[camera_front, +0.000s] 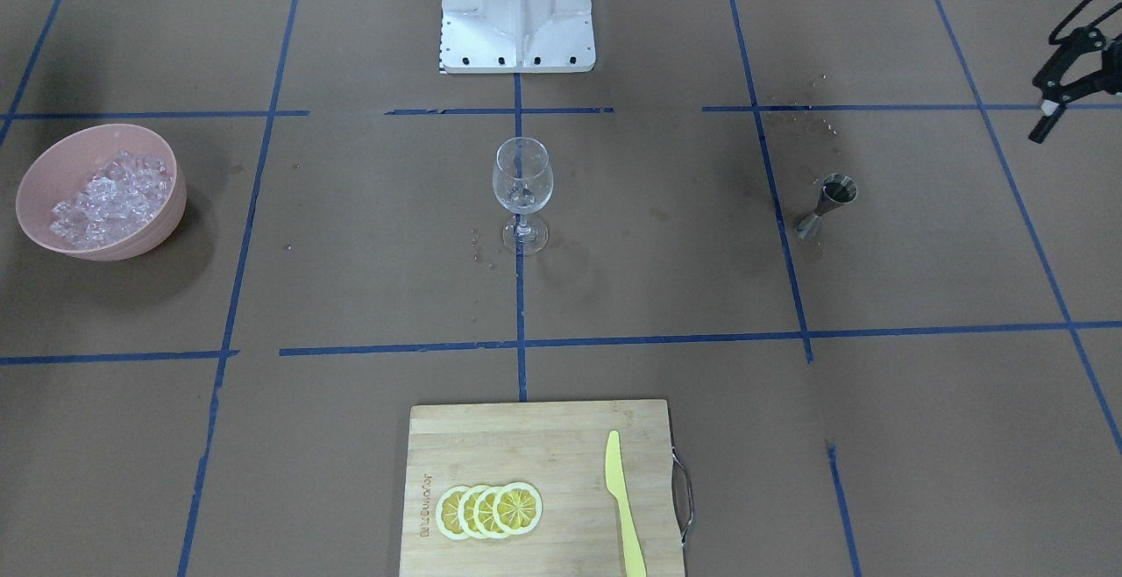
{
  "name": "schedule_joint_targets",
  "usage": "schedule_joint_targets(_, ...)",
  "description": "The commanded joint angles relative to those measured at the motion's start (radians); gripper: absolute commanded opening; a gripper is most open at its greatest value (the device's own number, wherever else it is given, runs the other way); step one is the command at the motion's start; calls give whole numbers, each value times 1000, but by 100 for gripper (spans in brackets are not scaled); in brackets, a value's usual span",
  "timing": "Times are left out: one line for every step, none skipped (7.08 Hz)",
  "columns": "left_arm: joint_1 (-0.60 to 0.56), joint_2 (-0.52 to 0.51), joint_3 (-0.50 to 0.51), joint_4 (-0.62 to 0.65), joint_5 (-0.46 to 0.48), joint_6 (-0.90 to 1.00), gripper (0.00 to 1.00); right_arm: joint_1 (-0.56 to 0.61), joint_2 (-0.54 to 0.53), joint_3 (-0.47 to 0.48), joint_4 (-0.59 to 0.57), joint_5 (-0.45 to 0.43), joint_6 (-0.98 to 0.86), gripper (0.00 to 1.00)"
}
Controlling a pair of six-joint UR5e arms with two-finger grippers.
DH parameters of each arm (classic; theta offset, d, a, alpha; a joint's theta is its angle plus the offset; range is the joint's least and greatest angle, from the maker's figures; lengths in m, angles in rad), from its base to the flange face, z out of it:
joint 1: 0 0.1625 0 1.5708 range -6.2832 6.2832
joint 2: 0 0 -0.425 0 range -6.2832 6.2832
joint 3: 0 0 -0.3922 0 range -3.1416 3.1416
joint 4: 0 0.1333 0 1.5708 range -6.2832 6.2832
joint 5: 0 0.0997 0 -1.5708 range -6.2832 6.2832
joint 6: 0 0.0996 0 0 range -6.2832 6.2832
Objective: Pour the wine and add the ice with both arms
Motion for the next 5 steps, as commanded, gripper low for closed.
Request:
schedule_joint_targets(216, 66, -24, -193, 249, -222, 100, -30, -42, 1, 91, -3, 53, 99)
schedule_joint_targets(310, 128, -24, -290, 396, -245, 100, -30, -55, -1, 113, -3, 61, 100)
schedule_joint_targets(368, 181, -24, -367, 490, -246, 100, -30, -58, -1, 113, -4, 61, 100)
schedule_joint_targets(442, 203, -24, -397, 593, -261, 100, -30, -58, -1, 113, -4, 61, 100)
schedule_joint_targets(555, 209, -23, -396, 762, -311, 100, -30, -58, -1, 113, -4, 61, 100)
